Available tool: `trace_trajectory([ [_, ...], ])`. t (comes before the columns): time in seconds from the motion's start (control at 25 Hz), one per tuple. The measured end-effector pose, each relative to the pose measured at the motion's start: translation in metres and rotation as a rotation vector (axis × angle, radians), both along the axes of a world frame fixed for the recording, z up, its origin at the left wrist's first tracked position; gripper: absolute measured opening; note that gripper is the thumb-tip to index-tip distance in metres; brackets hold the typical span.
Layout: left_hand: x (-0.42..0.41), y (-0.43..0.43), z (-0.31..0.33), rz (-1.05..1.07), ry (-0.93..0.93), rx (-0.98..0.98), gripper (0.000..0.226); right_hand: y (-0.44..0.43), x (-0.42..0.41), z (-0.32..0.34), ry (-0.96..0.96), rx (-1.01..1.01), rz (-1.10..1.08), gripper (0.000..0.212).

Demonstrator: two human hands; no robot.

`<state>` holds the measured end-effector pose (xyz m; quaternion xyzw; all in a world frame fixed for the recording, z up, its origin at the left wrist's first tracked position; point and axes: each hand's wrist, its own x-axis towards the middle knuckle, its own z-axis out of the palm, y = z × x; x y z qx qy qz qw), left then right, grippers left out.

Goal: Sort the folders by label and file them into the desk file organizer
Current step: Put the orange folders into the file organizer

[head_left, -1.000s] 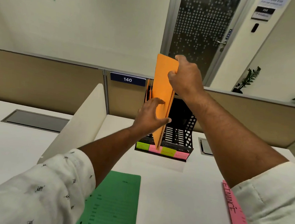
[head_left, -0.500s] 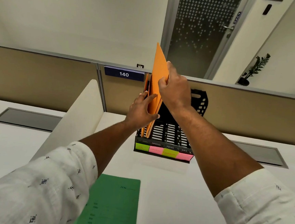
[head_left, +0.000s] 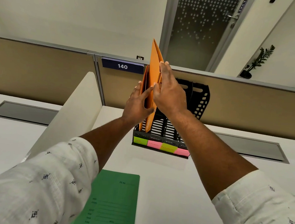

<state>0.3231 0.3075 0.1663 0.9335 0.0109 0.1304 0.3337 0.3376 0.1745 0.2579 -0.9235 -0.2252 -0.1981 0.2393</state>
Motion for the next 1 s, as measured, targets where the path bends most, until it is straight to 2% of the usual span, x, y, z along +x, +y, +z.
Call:
trace_trajectory([
  [0.12,-0.001,-0.001,0.000,-0.013,0.056,-0.100,0.089,0.002,-0.001,0.002,0.014,0.046,0.017,0.062],
  [0.24,-0.002,-0.003,0.003,-0.037,0.027,-0.147,0.084,0.006,-0.003,0.007,0.036,0.219,0.029,0.053],
  [0.36,-0.003,-0.002,0.006,-0.053,0.004,-0.149,0.084,0.007,-0.005,0.007,0.034,0.266,0.031,0.049],
  [0.44,-0.004,0.000,0.005,-0.043,0.023,-0.116,0.085,0.008,-0.005,0.003,0.030,0.183,0.025,0.051],
  [0.52,-0.007,0.001,0.002,-0.024,0.043,-0.072,0.086,0.008,-0.004,-0.008,0.036,-0.012,0.009,0.054],
  [0.6,-0.010,0.003,0.000,-0.031,0.030,-0.051,0.083,0.006,-0.004,-0.023,0.173,-0.232,0.019,0.060],
  [0.68,-0.011,0.005,-0.002,-0.057,0.023,-0.033,0.079,0.000,-0.006,-0.041,0.359,-0.361,0.045,0.069],
  [0.76,-0.013,0.006,-0.001,-0.063,0.032,-0.004,0.081,-0.007,-0.008,-0.055,0.410,-0.349,0.084,0.077],
  [1.0,-0.025,0.006,-0.001,-0.014,0.048,0.027,0.100,-0.022,-0.028,-0.068,0.300,-0.198,0.126,0.081],
])
